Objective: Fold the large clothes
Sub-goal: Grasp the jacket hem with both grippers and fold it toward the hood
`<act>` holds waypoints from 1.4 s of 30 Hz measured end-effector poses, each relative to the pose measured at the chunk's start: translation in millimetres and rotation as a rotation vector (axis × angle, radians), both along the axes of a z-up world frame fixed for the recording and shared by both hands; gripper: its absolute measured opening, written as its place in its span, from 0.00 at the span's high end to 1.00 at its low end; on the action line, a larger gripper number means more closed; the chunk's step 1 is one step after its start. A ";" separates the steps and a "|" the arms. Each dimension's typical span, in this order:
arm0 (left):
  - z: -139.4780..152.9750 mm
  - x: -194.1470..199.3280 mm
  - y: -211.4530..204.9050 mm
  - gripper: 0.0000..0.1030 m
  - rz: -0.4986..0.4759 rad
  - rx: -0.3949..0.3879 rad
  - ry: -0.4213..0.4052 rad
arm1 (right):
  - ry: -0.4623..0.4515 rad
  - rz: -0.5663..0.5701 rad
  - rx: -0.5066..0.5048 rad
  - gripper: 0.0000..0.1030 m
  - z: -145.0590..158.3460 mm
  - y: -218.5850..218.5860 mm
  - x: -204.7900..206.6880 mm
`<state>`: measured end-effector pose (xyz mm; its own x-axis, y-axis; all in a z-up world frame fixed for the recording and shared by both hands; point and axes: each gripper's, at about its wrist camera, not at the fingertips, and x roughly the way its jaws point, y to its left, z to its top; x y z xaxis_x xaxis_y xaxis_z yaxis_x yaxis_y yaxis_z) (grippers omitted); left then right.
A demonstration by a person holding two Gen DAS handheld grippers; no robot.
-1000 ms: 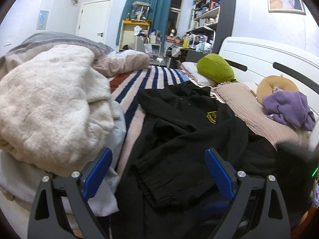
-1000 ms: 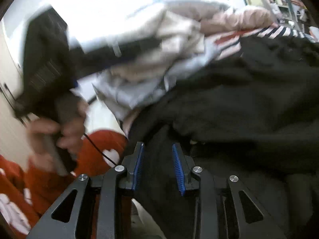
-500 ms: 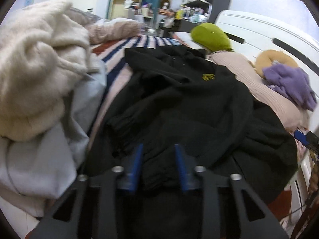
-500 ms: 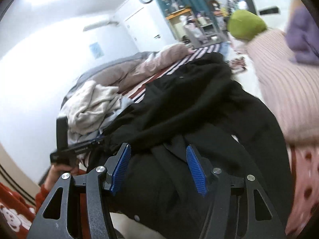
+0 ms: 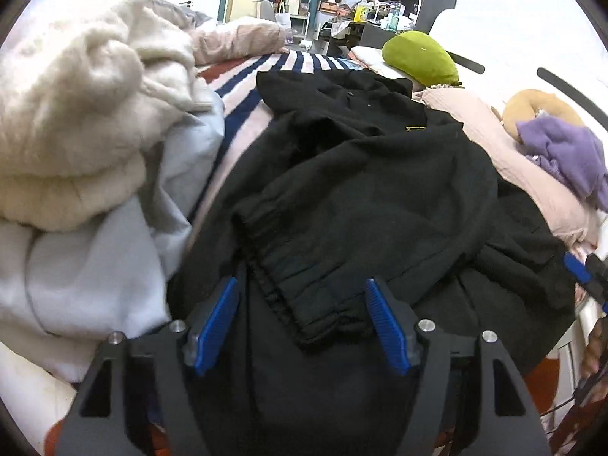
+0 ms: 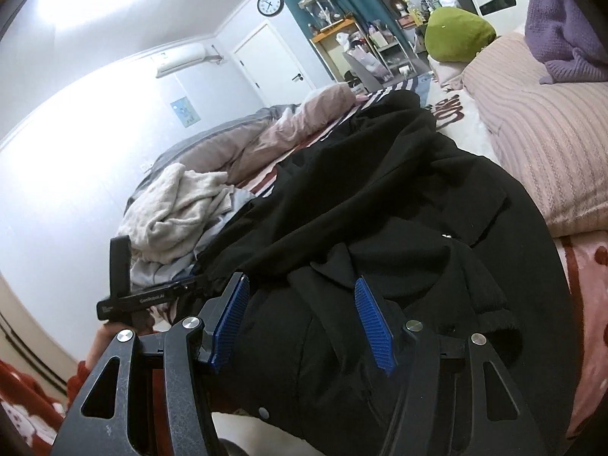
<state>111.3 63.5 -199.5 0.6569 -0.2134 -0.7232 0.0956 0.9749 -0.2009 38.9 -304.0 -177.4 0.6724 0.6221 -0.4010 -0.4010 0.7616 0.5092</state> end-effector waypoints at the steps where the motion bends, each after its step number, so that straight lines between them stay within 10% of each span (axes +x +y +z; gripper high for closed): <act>1: -2.0 2.8 -1.9 0.37 -0.012 -0.021 0.004 | 0.002 0.000 0.007 0.46 -0.5 -0.1 0.0; 4: -14.8 12.2 -5.8 0.45 0.004 -0.076 0.037 | 0.004 -0.002 0.010 0.46 -1.3 0.1 -1.6; 6: -16.3 12.1 -7.8 0.76 -0.004 -0.097 0.039 | 0.004 0.000 0.012 0.46 -0.8 -0.2 -2.2; 16: 9.1 -37.3 -4.6 0.82 -0.087 -0.111 -0.002 | 0.000 -0.011 0.030 0.46 -1.4 -4.5 -2.6; 22: -11.1 -38.4 -10.1 0.68 -0.079 -0.061 0.047 | 0.010 -0.021 -0.007 0.46 -2.7 -1.7 -2.6; 24: -5.6 -42.3 -8.1 0.47 -0.083 -0.047 0.033 | 0.000 -0.039 -0.024 0.46 1.6 -7.9 -5.9; 30: 25.6 -64.0 26.4 0.26 -0.020 -0.002 -0.056 | -0.025 -0.177 -0.075 0.34 18.3 -52.8 -27.3; 42: -21.4 -45.6 57.9 0.25 0.057 -0.090 0.047 | 0.204 -0.331 -0.137 0.22 -32.7 -102.9 -41.0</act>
<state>65.7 121.4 -220.9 0.6355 -0.2427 -0.7330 0.0292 0.9562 -0.2913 -2.2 -406.9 -210.1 0.7255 0.3174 -0.6107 -0.0245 0.8987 0.4379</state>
